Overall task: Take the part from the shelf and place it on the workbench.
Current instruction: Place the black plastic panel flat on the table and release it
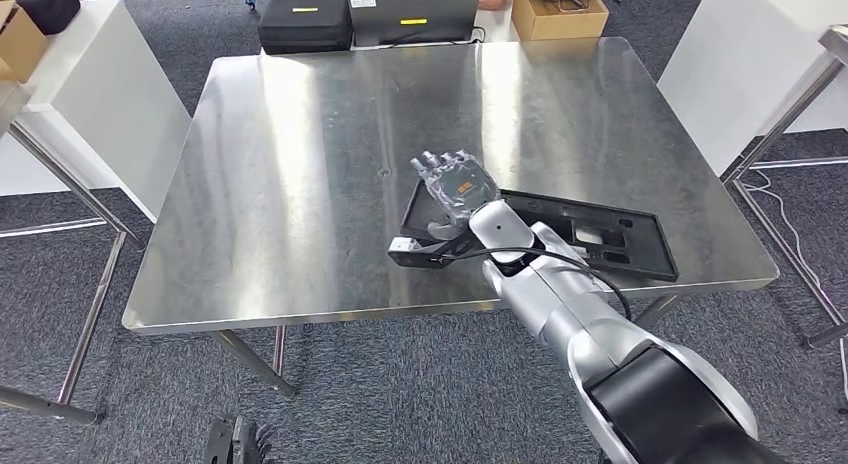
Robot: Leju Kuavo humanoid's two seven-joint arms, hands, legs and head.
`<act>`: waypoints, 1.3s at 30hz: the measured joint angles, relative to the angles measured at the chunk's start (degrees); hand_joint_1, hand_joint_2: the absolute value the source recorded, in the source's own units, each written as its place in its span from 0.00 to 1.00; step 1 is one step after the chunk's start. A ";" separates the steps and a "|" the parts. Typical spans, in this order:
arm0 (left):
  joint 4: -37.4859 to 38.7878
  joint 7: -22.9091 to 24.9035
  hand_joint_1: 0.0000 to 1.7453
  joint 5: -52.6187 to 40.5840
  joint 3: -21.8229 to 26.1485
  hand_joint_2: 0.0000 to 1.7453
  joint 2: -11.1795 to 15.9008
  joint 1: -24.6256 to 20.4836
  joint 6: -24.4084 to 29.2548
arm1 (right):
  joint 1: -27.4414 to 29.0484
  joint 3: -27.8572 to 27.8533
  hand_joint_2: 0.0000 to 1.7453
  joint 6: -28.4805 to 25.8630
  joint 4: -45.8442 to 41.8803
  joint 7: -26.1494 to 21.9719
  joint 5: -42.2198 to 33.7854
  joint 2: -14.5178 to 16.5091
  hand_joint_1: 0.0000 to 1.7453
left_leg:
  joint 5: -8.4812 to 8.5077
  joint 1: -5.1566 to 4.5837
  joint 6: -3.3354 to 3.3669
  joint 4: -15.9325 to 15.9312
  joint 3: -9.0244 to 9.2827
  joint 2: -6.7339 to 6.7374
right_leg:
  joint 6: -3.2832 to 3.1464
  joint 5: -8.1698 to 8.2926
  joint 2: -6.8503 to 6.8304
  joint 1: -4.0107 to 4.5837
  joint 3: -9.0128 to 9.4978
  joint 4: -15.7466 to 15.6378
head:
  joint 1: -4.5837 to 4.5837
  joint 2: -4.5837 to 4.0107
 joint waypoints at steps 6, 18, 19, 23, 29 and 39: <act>0.00 0.01 0.00 -0.48 0.59 0.00 0.38 0.61 -1.50 | 0.25 -1.05 0.00 0.41 0.27 -0.66 -0.74 -0.36 0.00 | 0.00 -0.01 0.00 0.01 0.00 0.00 | 0.00 0.00 -0.01 -0.01 0.01 0.00 | 0.01 0.00; 0.00 -1.10 0.00 -0.96 1.87 0.00 0.78 1.20 -2.13 | 5.84 -11.61 0.00 -6.59 -11.01 -5.02 -6.71 -1.22 0.00 | 0.00 -0.01 0.00 0.03 0.00 -0.02 | 0.00 0.00 -0.02 0.00 0.01 0.00 | 0.01 0.00; 0.00 -1.69 0.00 -0.83 2.13 0.00 0.74 1.32 -2.26 | 8.48 -13.47 0.00 -8.46 -16.23 -6.88 -10.34 -1.21 0.00 | -0.01 -0.01 0.00 0.03 0.00 -0.06 | 0.00 -0.02 -0.06 0.00 0.01 -0.01 | 0.01 0.00; -0.02 -3.54 0.00 -0.88 3.29 0.00 0.52 1.97 -1.48 | 24.31 -21.11 0.00 -11.38 -47.43 -16.56 -34.86 -1.14 0.00 | -0.15 0.00 -0.08 0.02 0.00 -0.64 | -0.21 -0.33 -0.58 0.03 0.06 -0.03 | -0.01 0.00; -0.23 -4.27 0.00 -1.22 4.50 0.00 0.74 2.87 -0.78 | 44.13 -24.61 0.00 -13.55 -77.22 -24.72 -50.64 -2.58 0.00 | -0.63 0.00 -0.07 0.00 0.13 -0.44 | -0.23 -0.59 -0.42 -0.01 0.23 -0.03 | -0.02 0.00; -0.47 -4.42 0.00 -0.39 7.42 0.00 1.40 3.26 2.34 | 66.24 -28.19 0.00 -9.05 -91.26 -35.46 -71.13 -3.32 0.00 | -0.92 0.01 -0.07 -0.02 0.53 -0.36 | -0.31 -0.83 -0.31 0.02 0.63 -0.04 | 0.01 0.00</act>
